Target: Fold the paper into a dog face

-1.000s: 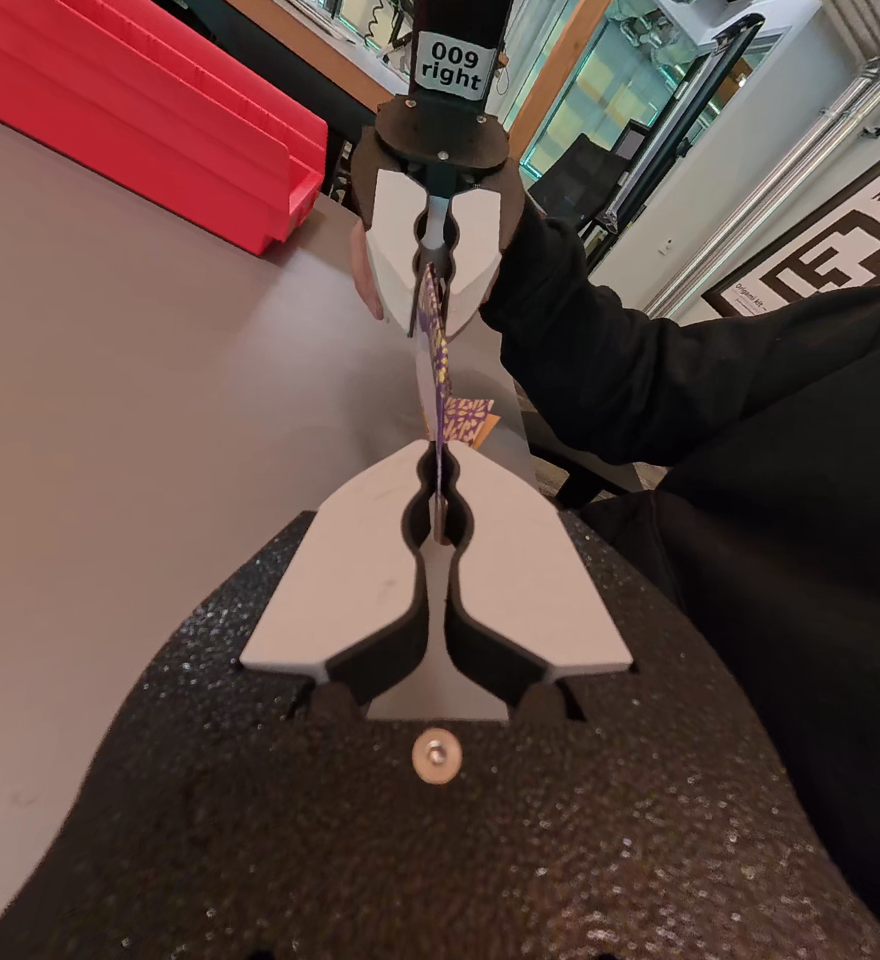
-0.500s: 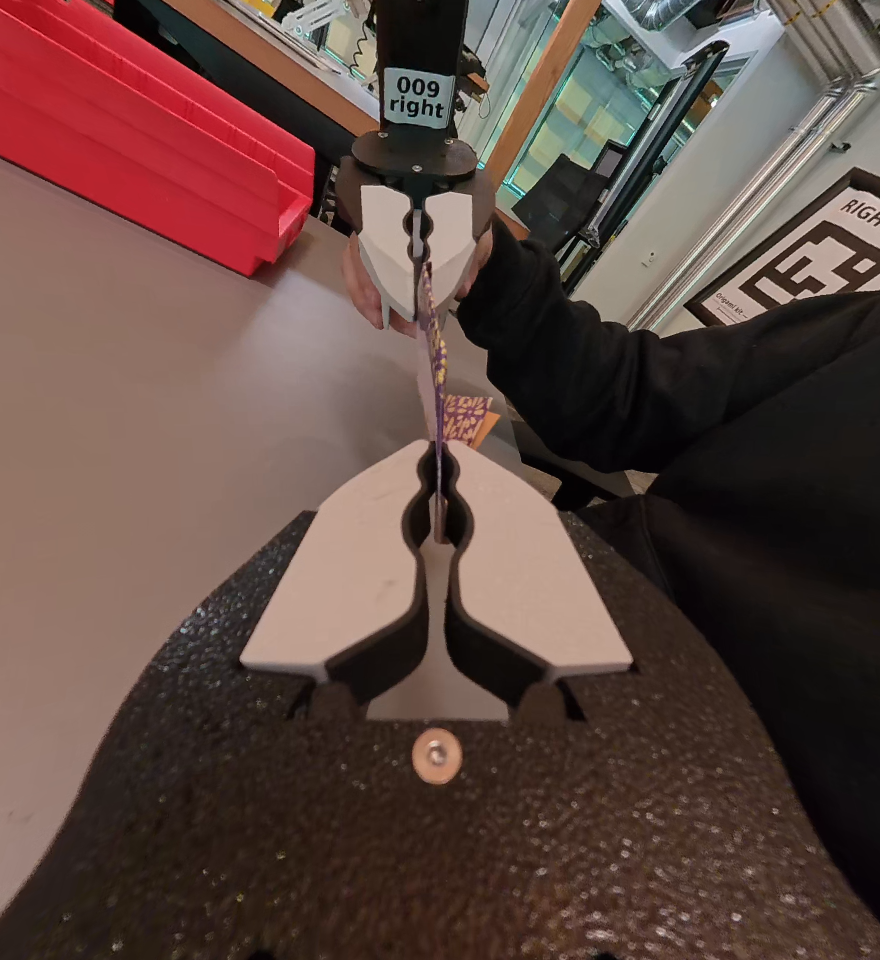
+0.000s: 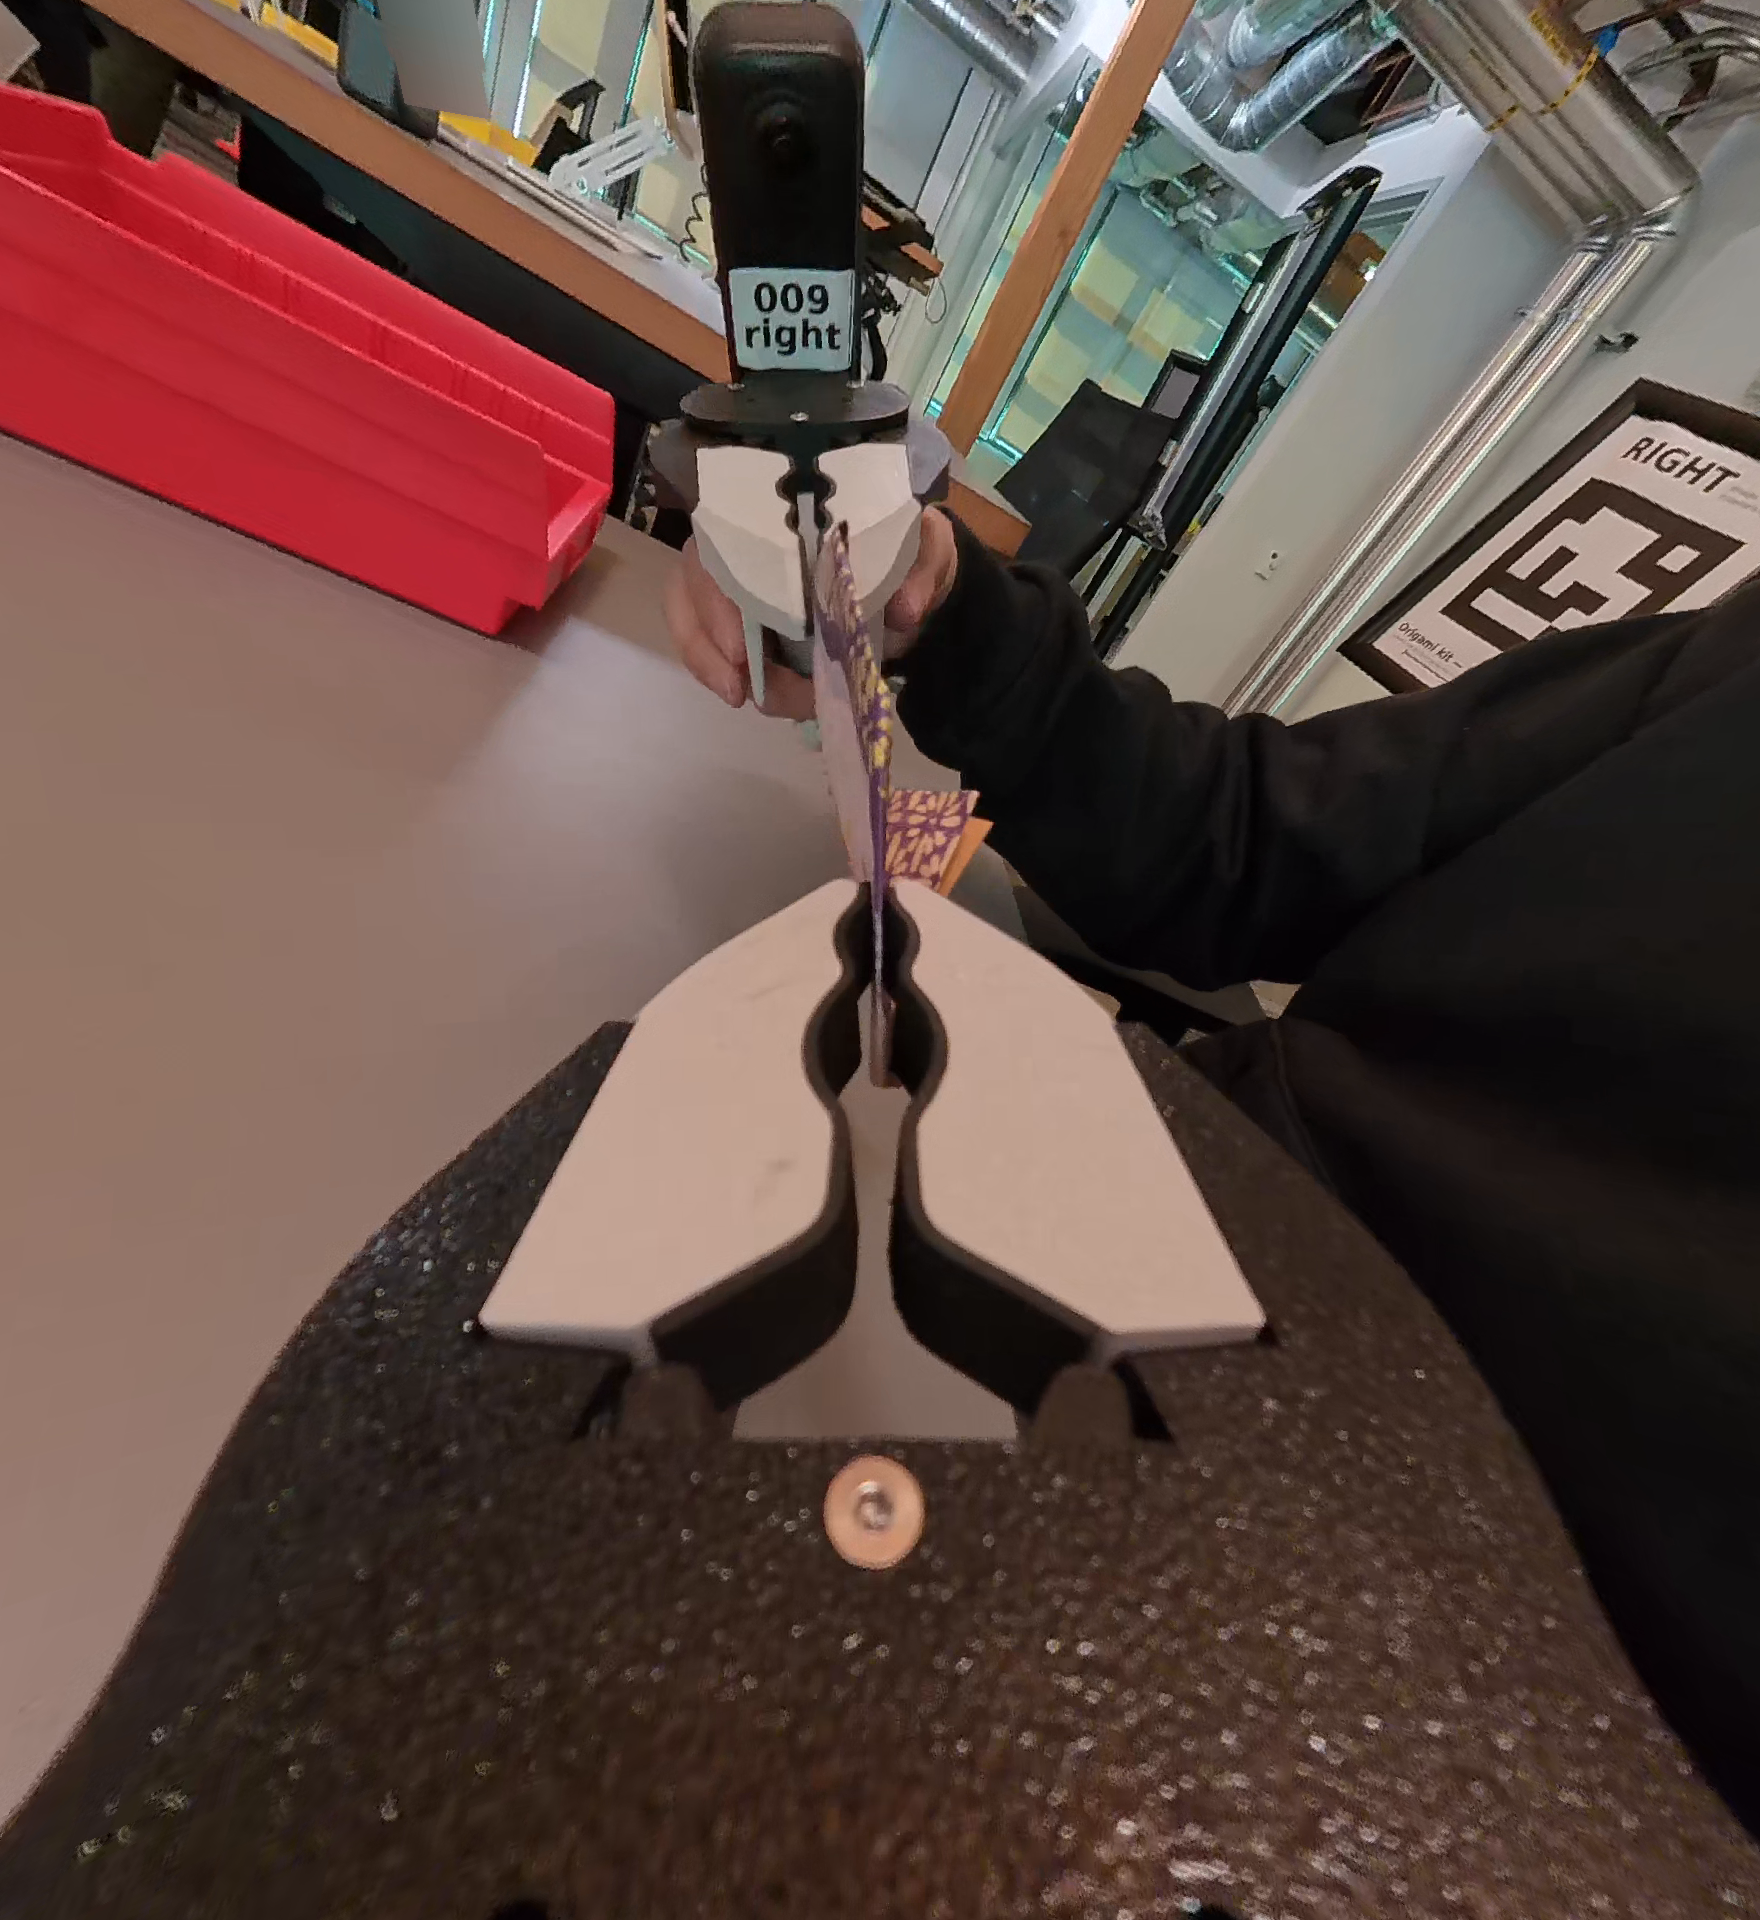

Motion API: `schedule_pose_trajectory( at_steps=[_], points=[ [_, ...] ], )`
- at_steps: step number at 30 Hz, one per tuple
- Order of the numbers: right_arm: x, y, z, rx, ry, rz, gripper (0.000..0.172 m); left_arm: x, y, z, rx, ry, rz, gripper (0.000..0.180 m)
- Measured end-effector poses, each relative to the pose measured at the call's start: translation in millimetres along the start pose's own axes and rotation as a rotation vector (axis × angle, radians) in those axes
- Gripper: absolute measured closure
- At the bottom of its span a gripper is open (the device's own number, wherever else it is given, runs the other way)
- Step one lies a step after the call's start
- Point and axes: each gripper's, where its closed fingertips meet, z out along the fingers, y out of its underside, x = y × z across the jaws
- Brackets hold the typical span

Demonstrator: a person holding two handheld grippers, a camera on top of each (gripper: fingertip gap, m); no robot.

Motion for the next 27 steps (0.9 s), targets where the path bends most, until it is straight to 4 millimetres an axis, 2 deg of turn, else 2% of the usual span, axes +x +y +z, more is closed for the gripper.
schedule_pose_trajectory(
  at_steps=[3, 6, 9, 18, 21, 22, 24, 27],
  points=[
    [1, -2, 2, 0.026, 0.002, -0.005, 0.17, 1, -2, -1, 0.005, -0.001, 0.008, 0.18],
    [-2, -8, 2, 0.089, -0.024, 0.009, 0.16, 2, -4, -2, 0.021, 0.005, 0.008, 0.18],
    [0, -8, 2, 0.096, -0.004, -0.012, 0.171, 3, -5, -2, 0.023, 0.01, 0.013, 0.18],
    [-3, -17, 2, 0.155, -0.036, -0.002, 0.171, 5, -10, -3, 0.065, 0.031, 0.01, 0.18],
    [6, -20, 1, 0.181, 0.015, 0.022, 0.171, 5, -15, -2, 0.101, 0.031, 0.014, 0.18],
    [8, -21, -1, 0.206, 0.031, 0.022, 0.162, 3, -18, -2, 0.119, 0.02, 0.023, 0.18],
    [17, -21, -5, 0.252, 0.08, 0.04, 0.122, 5, -30, -3, 0.204, 0.019, 0.042, 0.18],
    [18, -18, -9, 0.386, 0.067, 0.052, 0.121, 11, -55, -12, 0.381, 0.055, 0.039, 0.18]
  ],
)
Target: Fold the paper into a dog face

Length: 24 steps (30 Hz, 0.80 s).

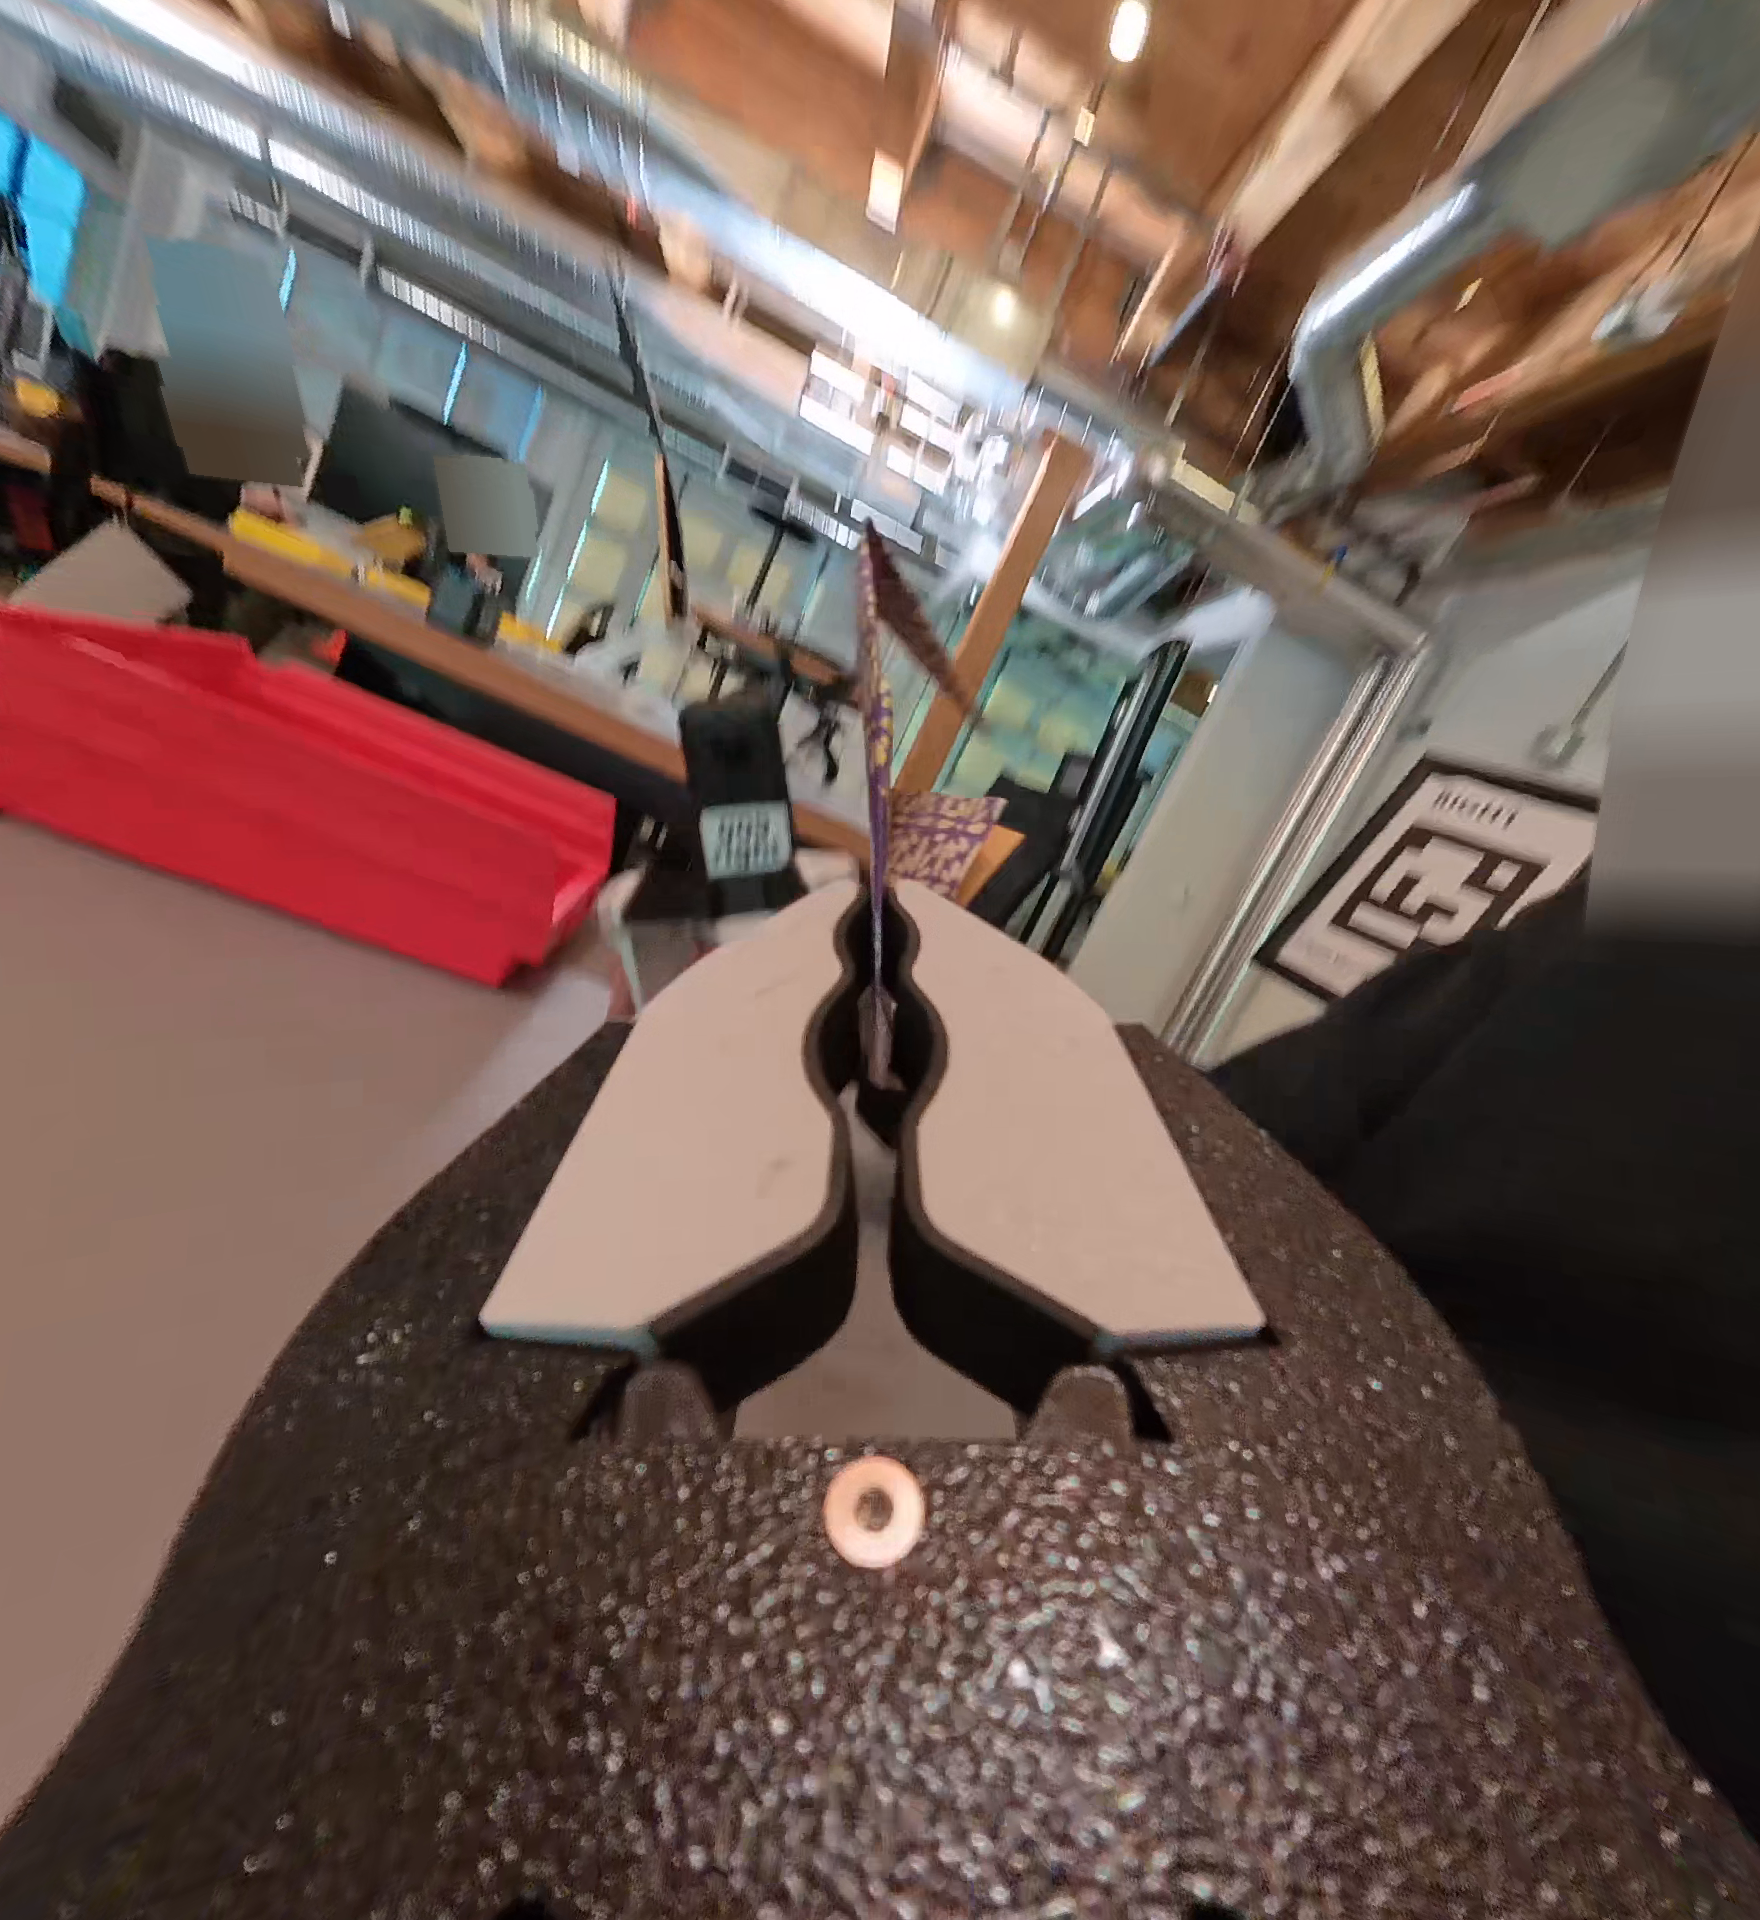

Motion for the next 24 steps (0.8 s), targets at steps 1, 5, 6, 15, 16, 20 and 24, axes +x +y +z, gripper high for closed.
schedule_pose_trajectory(
  at_steps=[1, 5, 6, 15, 16, 20, 24],
  points=[
    [-2, 1, 1, 0.059, -0.026, 0.023, 0.124, 1, -7, -1, 0.054, 0.013, -0.013, 0.18],
    [-19, 2, 20, 0.216, -0.097, 0.008, 0.14, -6, -20, -3, 0.202, 0.027, -0.112, 0.18],
    [-20, 1, 28, 0.231, -0.076, -0.032, 0.143, -8, -20, -3, 0.225, 0.027, -0.135, 0.18],
    [-34, -12, 60, 0.317, -0.061, -0.151, 0.161, -20, -13, 8, 0.25, -0.036, -0.177, 0.18],
    [-33, -13, 60, 0.325, -0.052, -0.156, 0.165, -20, -13, 8, 0.248, -0.038, -0.177, 0.18],
    [-32, -15, 59, 0.335, -0.052, -0.15, 0.162, -23, -11, 9, 0.239, -0.065, -0.17, 0.18],
    [-32, -20, 57, 0.354, -0.031, -0.182, 0.168, -23, -8, 12, 0.206, -0.085, -0.148, 0.18]
  ],
)
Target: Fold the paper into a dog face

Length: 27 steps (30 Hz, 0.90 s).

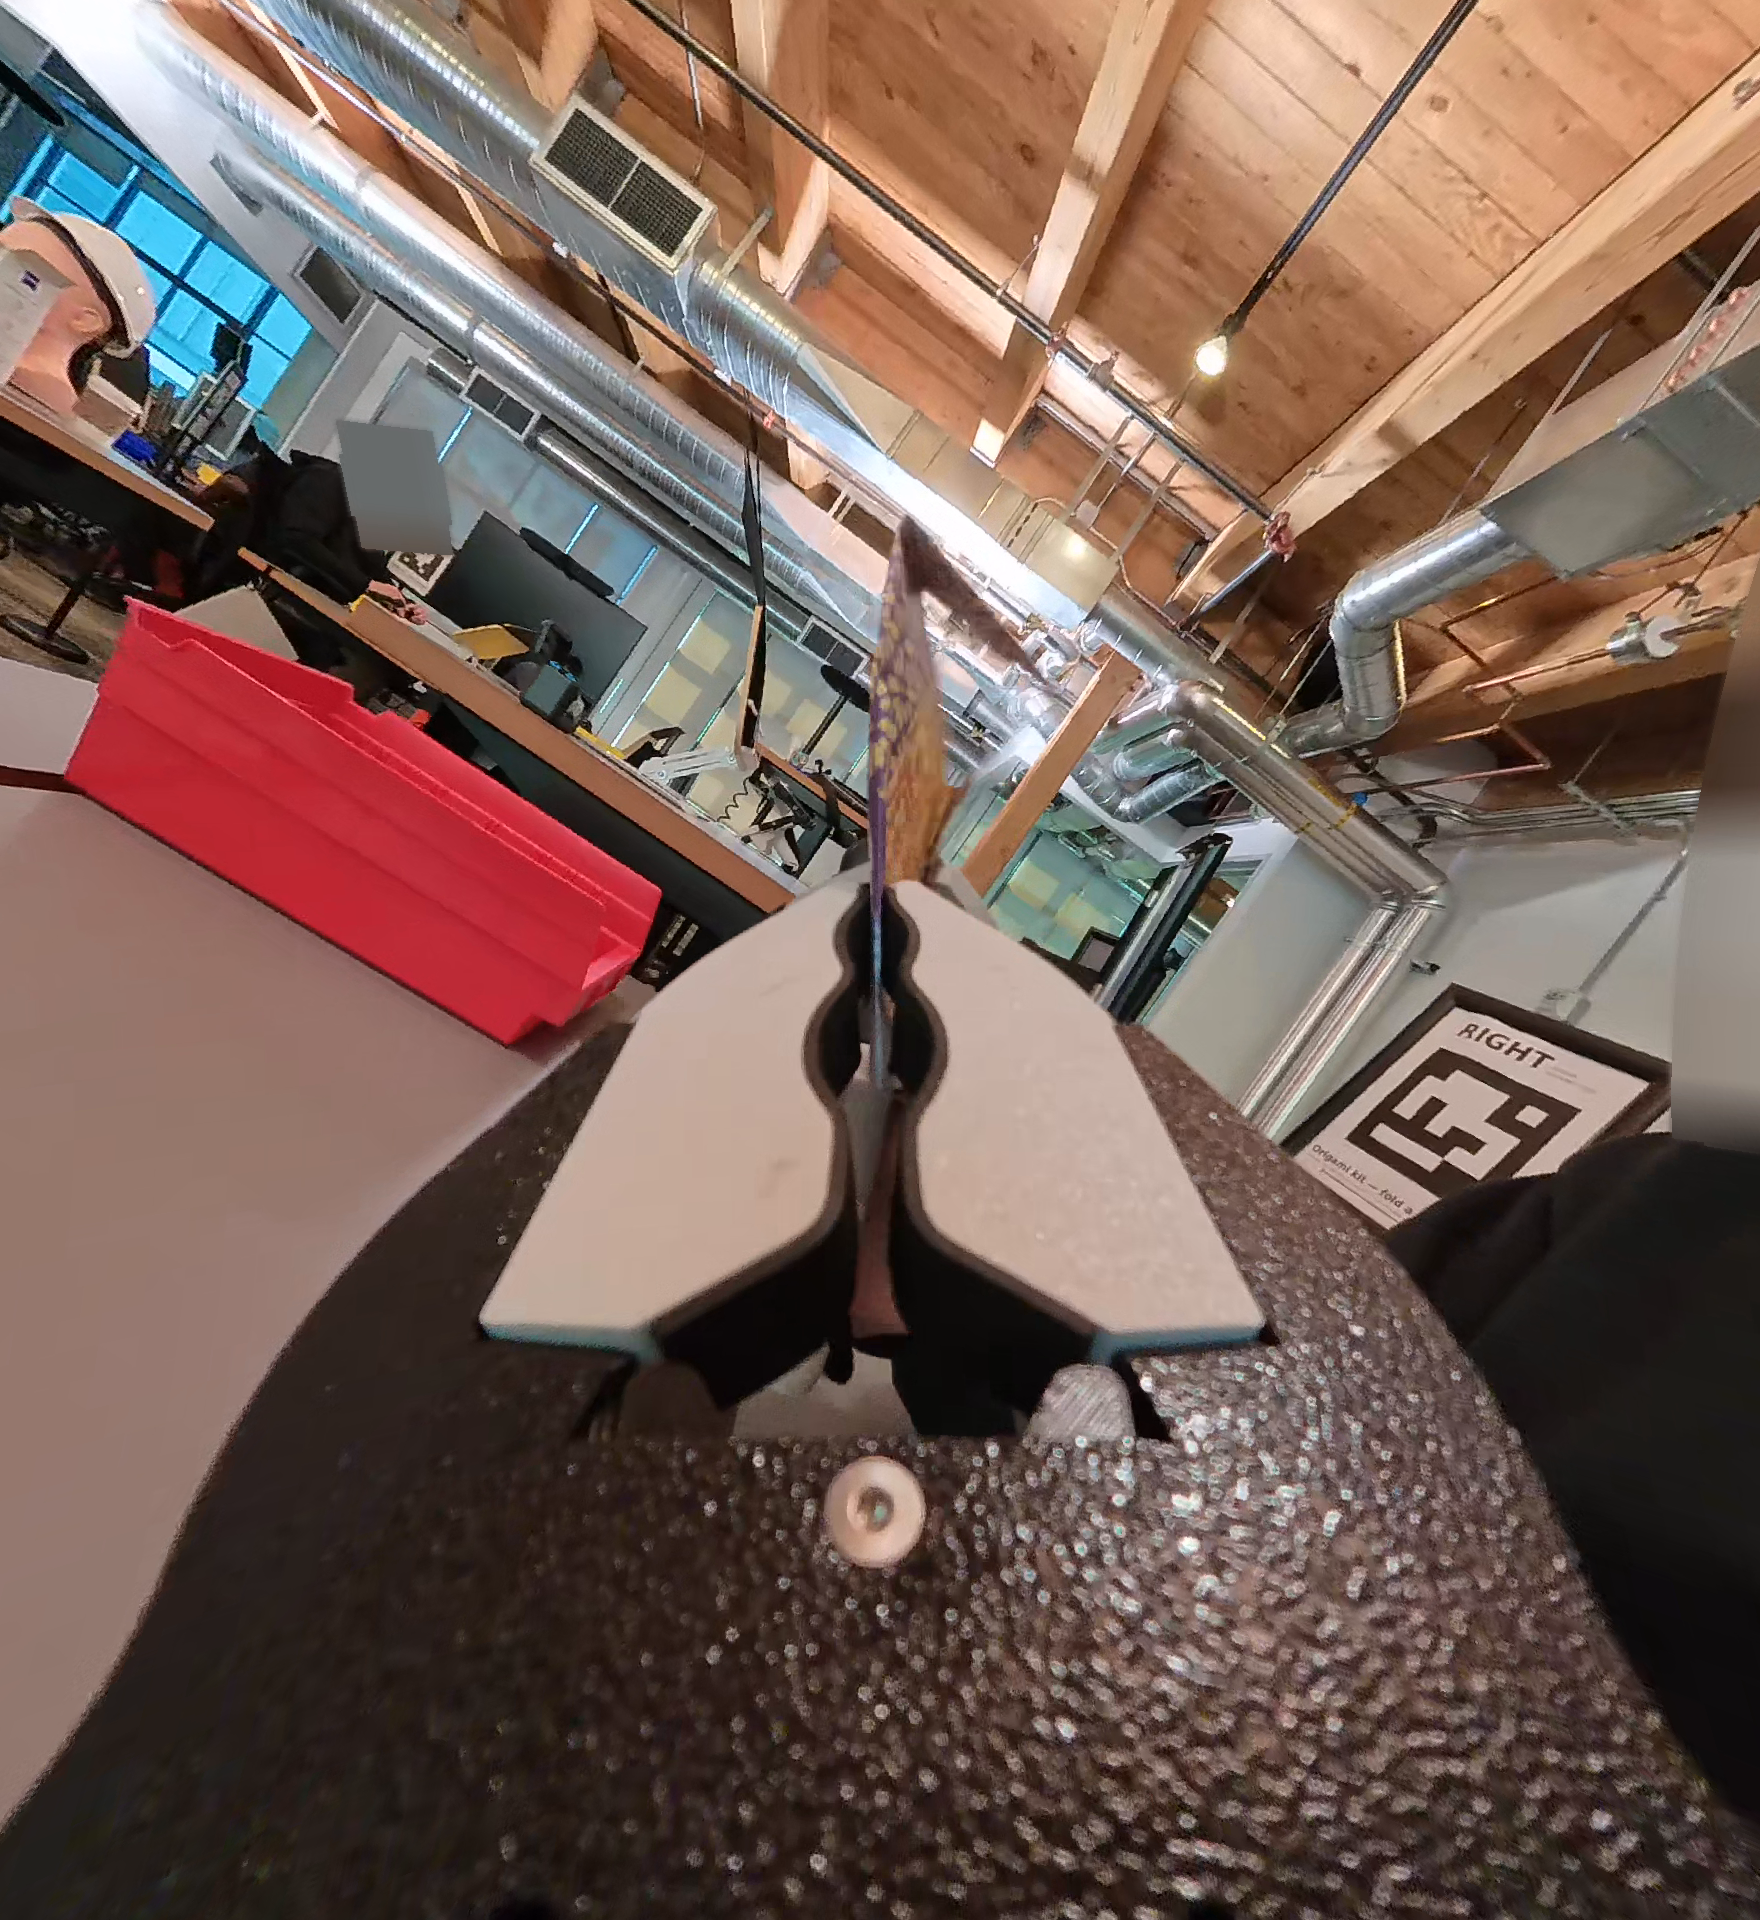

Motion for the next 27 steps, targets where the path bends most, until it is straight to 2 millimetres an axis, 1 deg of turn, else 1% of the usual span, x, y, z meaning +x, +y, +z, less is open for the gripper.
schedule_pose_trajectory(
  at_steps=[1, 4, 8, 11, 12, 14, 15, 18, 20, 22, 24, 27],
  points=[
    [-1, -1, 0, -0.002, -0.003, -0.015, 0.172, 0, 1, 1, -0.003, -0.001, 0.004, 0.18],
    [6, -1, -2, -0.019, 0.056, -0.058, 0.171, -1, 1, 2, -0.006, -0.023, 0.023, 0.18],
    [20, 2, -5, -0.023, 0.128, 0.002, 0.171, -6, 3, 2, -0.035, -0.087, 0.089, 0.18],
    [24, 2, -6, 0.002, 0.148, 0.035, 0.171, -9, 5, 3, -0.061, -0.156, 0.213, 0.18],
    [24, 0, -7, 0.014, 0.155, 0.041, 0.171, -7, 7, 3, -0.085, -0.163, 0.26, 0.173],
    [23, -4, -7, 0.042, 0.145, 0.075, 0.171, -9, 15, 5, -0.156, -0.199, 0.328, 0.153],
    [24, -5, -6, 0.048, 0.15, 0.093, 0.171, -12, 19, 6, -0.194, -0.228, 0.356, 0.152],
    [19, -5, -3, 0.052, 0.123, 0.12, 0.171, -11, 27, 10, -0.249, -0.247, 0.421, 0.157],
    [16, -4, -1, 0.05, 0.11, 0.117, 0.171, -13, 32, 11, -0.277, -0.257, 0.417, 0.157],
    [15, -3, 1, 0.047, 0.113, 0.115, 0.171, -12, 37, 13, -0.3, -0.252, 0.399, 0.165],
    [13, -3, 2, 0.042, 0.105, 0.11, 0.171, -10, 36, 14, -0.285, -0.238, 0.395, 0.172],
    [13, -4, 1, 0.051, 0.106, 0.102, 0.172, -7, 35, 16, -0.267, -0.222, 0.372, 0.171]
  ],
)
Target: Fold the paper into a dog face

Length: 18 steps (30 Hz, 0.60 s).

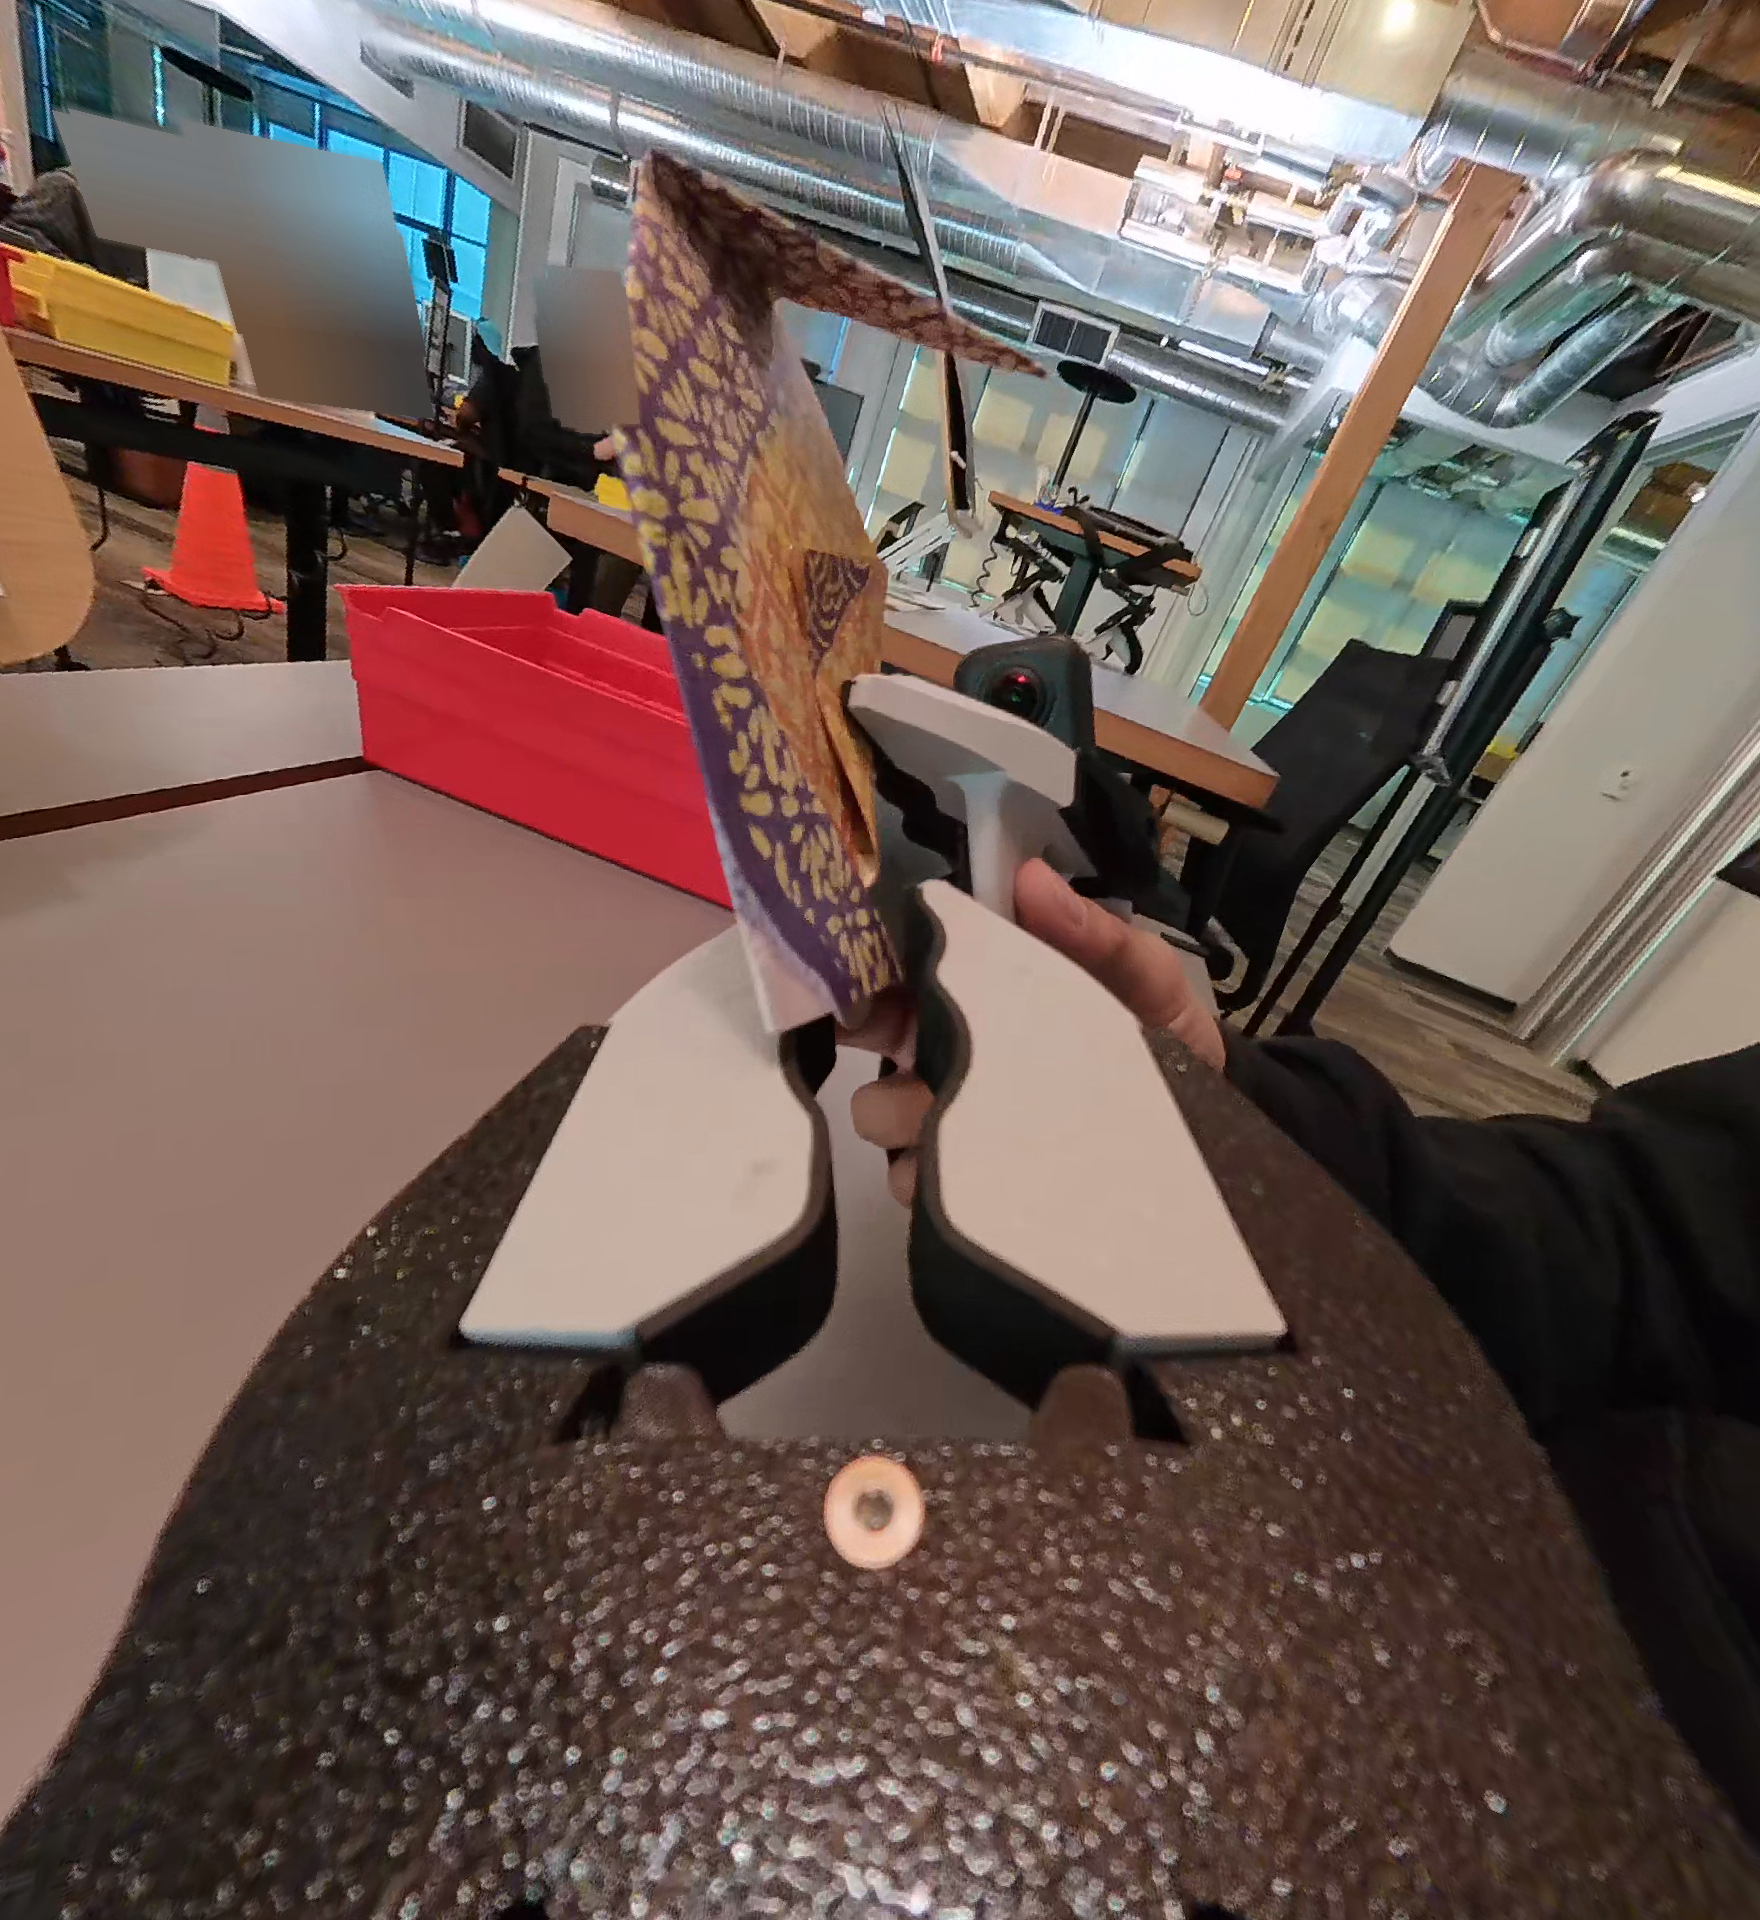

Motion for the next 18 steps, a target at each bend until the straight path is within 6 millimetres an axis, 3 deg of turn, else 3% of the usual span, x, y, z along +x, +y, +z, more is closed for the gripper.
schedule_pose_trajectory(
  at_steps=[5, 18],
  points=[
    [2, -2, -2, 0.02, 0.015, -0.013, 0.172, 1, -3, 2, 0.041, 0.013, -0.059, 0.167],
    [4, -6, -6, 0.138, 0.053, -0.021, 0.172, -5, -13, 4, 0.198, -0.075, -0.08, 0.176]
  ],
)
